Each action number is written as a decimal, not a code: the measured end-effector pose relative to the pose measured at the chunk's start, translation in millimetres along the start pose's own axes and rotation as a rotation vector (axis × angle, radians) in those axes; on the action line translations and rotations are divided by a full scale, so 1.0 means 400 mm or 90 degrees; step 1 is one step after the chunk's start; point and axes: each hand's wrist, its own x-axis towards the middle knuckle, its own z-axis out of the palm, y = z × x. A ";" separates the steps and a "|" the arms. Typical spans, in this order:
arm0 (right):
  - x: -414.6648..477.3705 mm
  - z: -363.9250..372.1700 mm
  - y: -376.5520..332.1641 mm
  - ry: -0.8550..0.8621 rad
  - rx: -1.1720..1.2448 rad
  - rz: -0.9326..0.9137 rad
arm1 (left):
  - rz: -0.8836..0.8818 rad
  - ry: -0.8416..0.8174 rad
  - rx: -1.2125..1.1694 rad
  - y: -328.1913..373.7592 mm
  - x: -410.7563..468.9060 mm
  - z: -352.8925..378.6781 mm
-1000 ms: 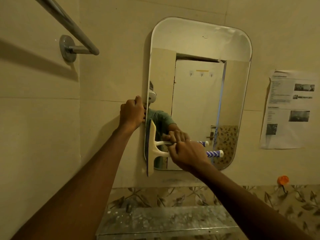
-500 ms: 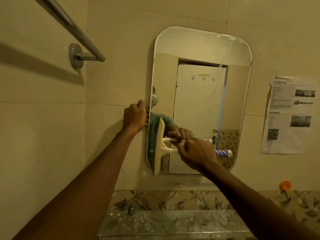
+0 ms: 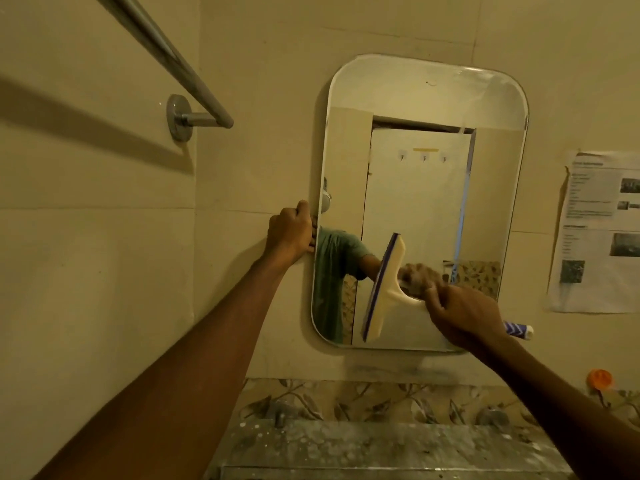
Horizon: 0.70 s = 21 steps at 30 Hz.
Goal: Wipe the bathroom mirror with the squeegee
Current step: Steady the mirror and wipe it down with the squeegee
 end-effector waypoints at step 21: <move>0.442 -0.364 -0.292 0.211 0.467 0.087 | 0.025 -0.119 -0.185 0.266 0.168 -0.030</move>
